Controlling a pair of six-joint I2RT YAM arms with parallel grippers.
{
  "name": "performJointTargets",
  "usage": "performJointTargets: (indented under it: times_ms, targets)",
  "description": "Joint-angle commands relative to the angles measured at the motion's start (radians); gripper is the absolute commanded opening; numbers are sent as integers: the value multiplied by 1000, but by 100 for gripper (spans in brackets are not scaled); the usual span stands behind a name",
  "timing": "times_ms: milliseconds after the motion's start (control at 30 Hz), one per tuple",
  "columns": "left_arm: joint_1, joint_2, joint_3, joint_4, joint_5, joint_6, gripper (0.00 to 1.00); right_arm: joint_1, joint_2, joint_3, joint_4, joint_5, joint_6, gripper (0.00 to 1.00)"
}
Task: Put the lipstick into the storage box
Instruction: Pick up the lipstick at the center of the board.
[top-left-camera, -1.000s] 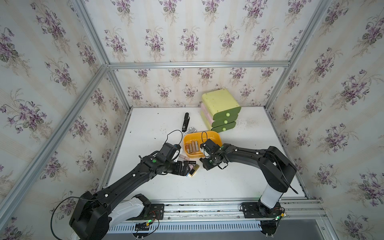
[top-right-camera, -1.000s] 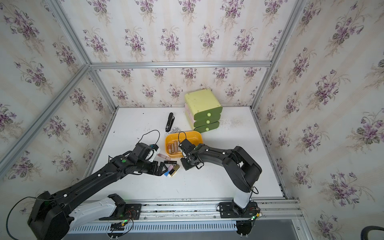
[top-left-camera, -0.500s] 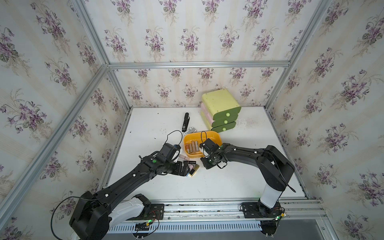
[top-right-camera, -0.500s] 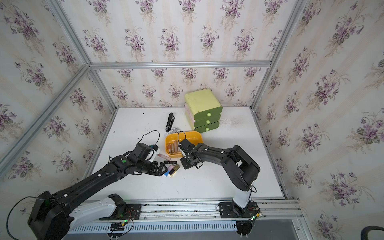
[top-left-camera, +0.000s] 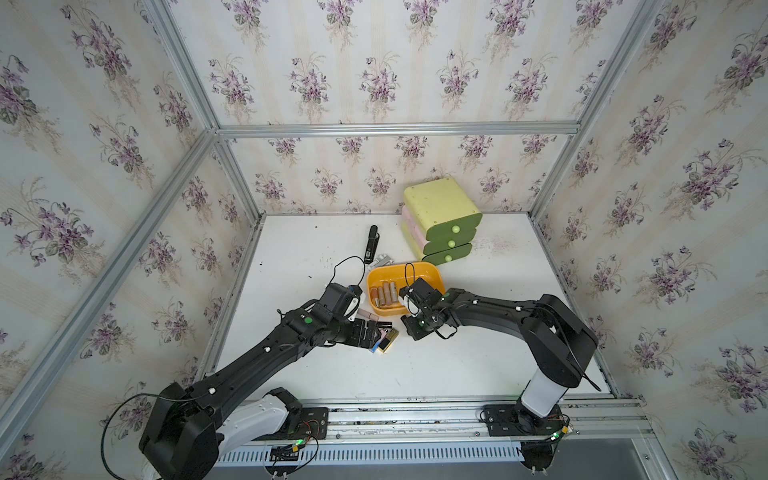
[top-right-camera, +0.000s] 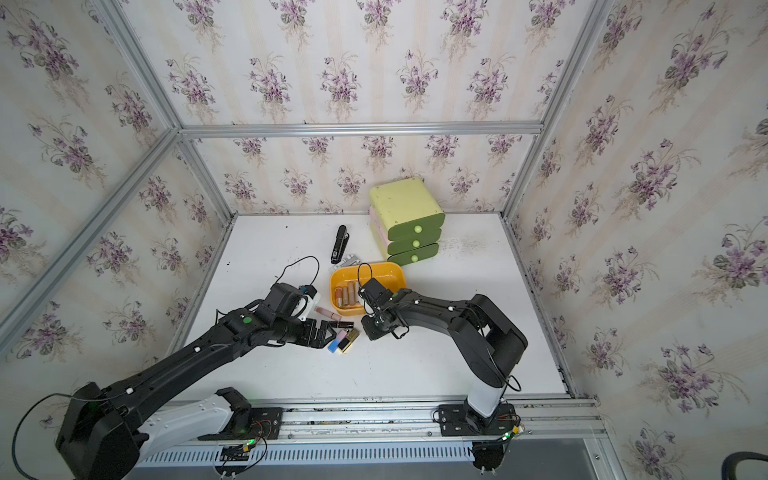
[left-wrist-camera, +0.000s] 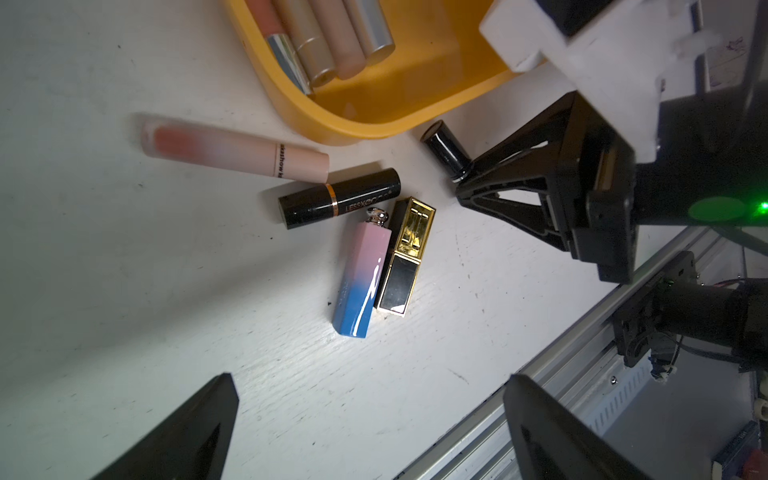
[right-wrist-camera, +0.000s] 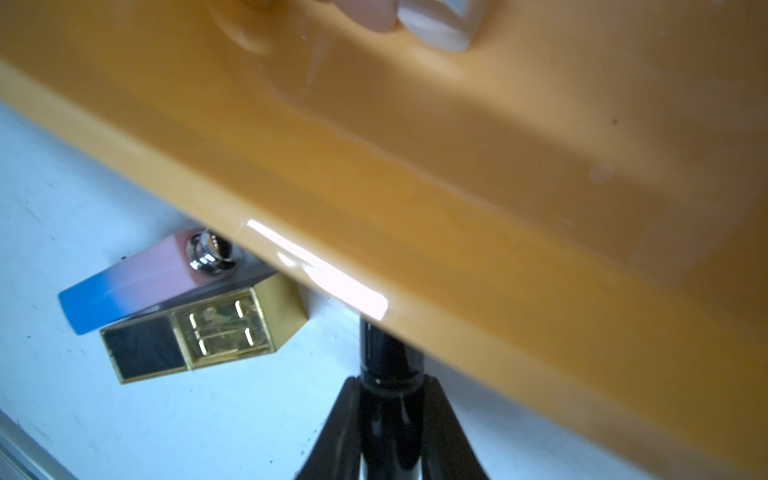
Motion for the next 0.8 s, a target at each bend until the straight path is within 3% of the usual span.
performJointTargets:
  times_ms: [0,233,367,767]
  targets:
    - [8,-2,11,35,-6,-14,100,2,-17,-4,22,-35,-6,22]
    - [59,-29,19,74,30,-32,100,-5,-59,-17,42,-81,-12,22]
    - [91,-41,25,110,113,-45,100,-24,-97,-31,53,-118,-11,21]
    - [174,-80,10,294,335,-104,100,-159,-298,-126,152,-395,26,21]
